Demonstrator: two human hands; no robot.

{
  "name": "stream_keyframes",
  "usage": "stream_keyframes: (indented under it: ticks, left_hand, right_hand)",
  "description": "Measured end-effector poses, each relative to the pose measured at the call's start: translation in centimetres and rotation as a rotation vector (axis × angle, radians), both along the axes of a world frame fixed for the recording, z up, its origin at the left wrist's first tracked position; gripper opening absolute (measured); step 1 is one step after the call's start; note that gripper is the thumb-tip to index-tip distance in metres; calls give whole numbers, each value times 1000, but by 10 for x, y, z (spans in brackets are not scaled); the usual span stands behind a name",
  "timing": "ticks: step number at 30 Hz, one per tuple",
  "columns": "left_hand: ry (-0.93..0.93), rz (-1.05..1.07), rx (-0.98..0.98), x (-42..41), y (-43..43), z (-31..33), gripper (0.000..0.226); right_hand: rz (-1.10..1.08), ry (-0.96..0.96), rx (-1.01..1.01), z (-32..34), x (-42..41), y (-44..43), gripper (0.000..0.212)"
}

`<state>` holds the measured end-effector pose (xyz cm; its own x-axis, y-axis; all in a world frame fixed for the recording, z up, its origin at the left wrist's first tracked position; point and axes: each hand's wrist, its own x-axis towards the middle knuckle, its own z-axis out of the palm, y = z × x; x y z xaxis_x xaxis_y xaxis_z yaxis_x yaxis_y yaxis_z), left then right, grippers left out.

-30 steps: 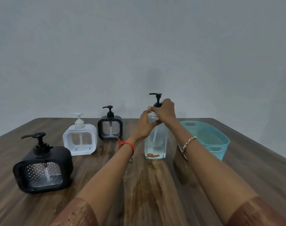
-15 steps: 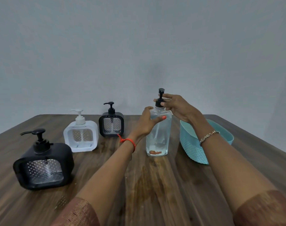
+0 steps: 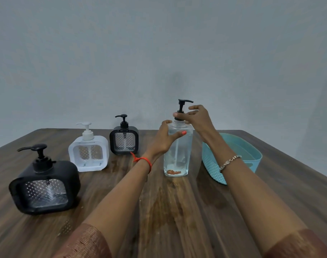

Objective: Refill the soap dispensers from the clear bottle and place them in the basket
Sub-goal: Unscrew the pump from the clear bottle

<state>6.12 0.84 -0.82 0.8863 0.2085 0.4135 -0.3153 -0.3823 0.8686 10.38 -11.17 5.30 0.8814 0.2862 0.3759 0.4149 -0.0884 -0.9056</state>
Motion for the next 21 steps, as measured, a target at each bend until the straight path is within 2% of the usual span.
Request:
stream_keyframes:
  ticks: [3,6,9,15,21]
  left_hand:
    - [-6,-5,-11,-1,0,0,64]
    - [-7,-3,3,-3,-1,2,60]
    - [-12,-3,6,-2,-2,1,59]
    - [-17,-1,-11,-3,-3,1,59]
    - [-5,20,22,-5,-4,1,63]
  right_hand:
    - [-79,-81,-41,0,-4,9,69]
    - [-29,-29,28,3,-2,8,55]
    - [-69,-57,60,2,-3,6,42]
    - [-153,-175,-57,-2,-8,15,60]
    - [2,-30,29,6,-3,-4,54]
